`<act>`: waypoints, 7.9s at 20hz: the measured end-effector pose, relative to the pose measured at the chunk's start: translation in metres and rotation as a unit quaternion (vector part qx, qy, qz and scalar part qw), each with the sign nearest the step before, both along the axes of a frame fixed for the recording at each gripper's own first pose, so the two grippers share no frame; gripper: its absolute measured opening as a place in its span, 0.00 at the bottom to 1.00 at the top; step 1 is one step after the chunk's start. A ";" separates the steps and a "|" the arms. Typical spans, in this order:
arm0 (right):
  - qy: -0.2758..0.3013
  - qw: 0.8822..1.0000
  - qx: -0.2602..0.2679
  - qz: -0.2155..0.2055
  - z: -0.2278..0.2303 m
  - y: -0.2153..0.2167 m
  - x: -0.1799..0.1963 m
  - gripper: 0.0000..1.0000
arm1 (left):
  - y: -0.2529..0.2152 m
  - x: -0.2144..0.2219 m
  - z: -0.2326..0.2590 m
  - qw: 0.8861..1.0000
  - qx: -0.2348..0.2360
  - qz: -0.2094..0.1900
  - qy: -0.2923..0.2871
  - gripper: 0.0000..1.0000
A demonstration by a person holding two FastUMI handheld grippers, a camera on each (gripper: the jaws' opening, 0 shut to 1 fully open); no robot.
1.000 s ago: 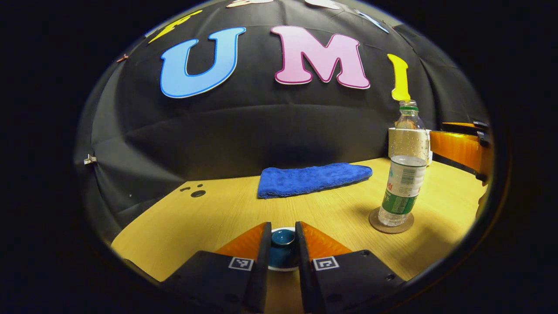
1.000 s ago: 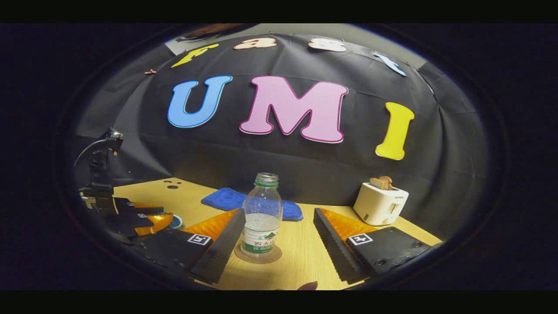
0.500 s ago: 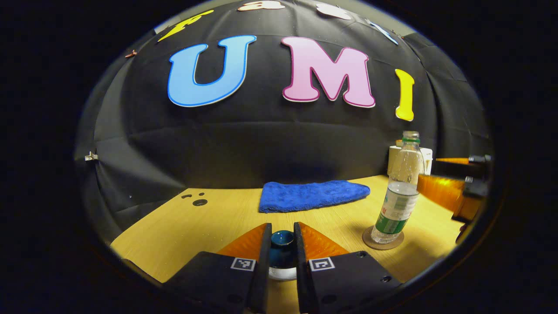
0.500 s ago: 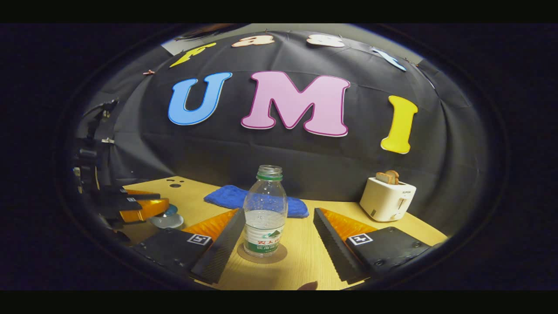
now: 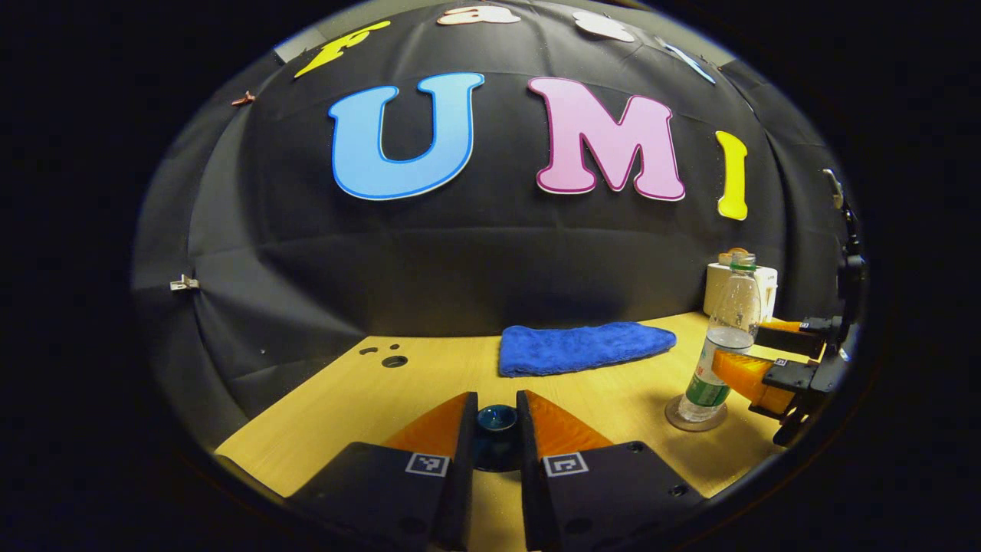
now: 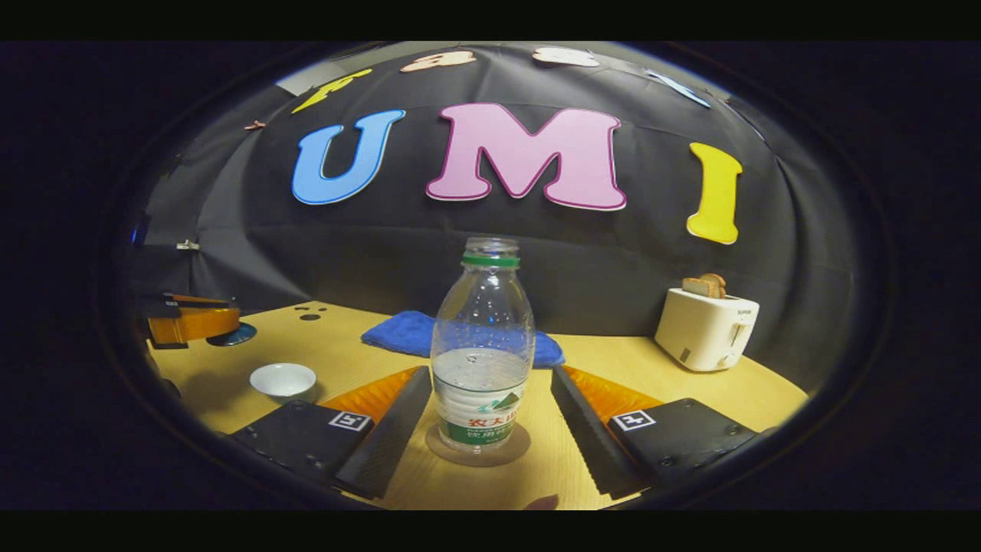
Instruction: Open the teacup lid with one hand, grasp the water bottle and pour water into the teacup with the other hand; after pouring, place the water bottle on the coaster and then close the teacup lid.
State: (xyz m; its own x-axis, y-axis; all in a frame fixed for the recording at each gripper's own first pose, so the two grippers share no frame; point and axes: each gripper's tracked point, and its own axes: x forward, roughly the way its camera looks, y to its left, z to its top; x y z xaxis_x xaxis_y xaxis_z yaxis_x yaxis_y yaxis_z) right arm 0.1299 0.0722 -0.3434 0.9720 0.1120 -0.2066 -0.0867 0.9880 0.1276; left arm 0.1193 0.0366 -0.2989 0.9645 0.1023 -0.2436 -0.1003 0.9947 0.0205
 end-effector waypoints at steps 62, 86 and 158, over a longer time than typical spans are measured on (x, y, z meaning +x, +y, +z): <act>-0.170 0.617 -0.738 0.214 0.009 0.086 -0.003 0.74 | 0.113 -0.067 -0.006 0.996 0.007 0.094 -0.005 0.30; -0.269 0.480 -0.802 0.232 0.021 0.099 0.000 0.74 | 0.119 -0.073 -0.013 0.995 -0.009 0.104 -0.008 0.25; 0.051 0.992 0.045 0.108 -0.019 -0.019 -0.037 0.88 | -0.023 -0.003 -0.002 1.000 -0.007 0.009 0.001 0.30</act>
